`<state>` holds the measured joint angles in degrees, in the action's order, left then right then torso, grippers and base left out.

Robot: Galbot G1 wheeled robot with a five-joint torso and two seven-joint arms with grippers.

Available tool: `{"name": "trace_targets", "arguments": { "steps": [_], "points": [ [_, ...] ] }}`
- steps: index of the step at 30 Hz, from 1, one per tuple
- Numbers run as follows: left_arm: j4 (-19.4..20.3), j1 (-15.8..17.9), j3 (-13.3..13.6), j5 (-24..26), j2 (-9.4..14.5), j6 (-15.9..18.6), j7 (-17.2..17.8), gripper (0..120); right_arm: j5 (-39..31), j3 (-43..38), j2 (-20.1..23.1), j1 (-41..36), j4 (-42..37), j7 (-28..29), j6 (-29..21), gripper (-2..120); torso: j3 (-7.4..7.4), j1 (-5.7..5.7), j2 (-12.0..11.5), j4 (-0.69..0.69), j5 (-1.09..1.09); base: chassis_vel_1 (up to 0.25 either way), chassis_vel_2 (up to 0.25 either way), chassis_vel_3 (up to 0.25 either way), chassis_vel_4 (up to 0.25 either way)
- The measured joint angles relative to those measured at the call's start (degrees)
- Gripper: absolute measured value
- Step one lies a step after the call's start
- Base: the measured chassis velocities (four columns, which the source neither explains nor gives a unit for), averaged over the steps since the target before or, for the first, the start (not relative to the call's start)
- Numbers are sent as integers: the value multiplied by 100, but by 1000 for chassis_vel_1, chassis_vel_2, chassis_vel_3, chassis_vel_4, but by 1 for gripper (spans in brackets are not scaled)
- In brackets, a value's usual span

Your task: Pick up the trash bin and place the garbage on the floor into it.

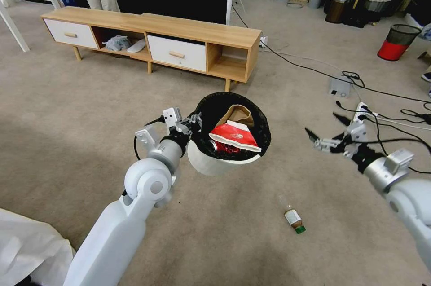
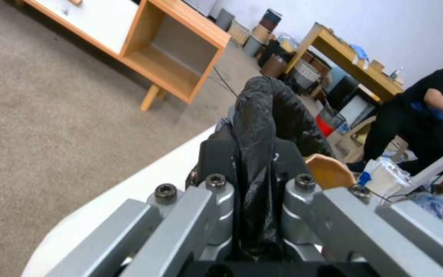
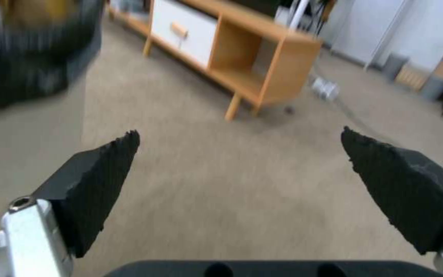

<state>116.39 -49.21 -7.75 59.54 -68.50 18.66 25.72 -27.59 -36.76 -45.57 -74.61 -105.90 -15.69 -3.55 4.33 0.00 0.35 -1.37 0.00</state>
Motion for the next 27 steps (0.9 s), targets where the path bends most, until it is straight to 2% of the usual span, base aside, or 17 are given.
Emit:
{"name": "trace_targets", "arguments": {
  "steps": [7, 9, 16, 27],
  "points": [
    [37, -26, -2, 2, -16, 0, 2, 6, 426, 684, -338, 81, 536, 10, 27, 100, 0, 0, 0, 0, 0, 0, 0, 0, 0],
    [75, -38, -13, 9, -1, 0, 8, 6, 615, 974, -504, 237, 913, 19, 90, 100, 0, 0, 0, 0, 1, 0, 0, 0, 0],
    [112, -42, -36, 36, 38, 0, 19, 6, 750, 1447, -754, 547, 1717, 71, 118, 100, 0, 0, 0, 0, 0, 0, 0, 0, 0],
    [111, -43, -18, 40, -1, 0, 24, 6, 645, 1813, -895, 518, 2135, 210, -90, 100, 0, 0, 0, 0, 0, 0, 0, 0, 0]
  ]
}}
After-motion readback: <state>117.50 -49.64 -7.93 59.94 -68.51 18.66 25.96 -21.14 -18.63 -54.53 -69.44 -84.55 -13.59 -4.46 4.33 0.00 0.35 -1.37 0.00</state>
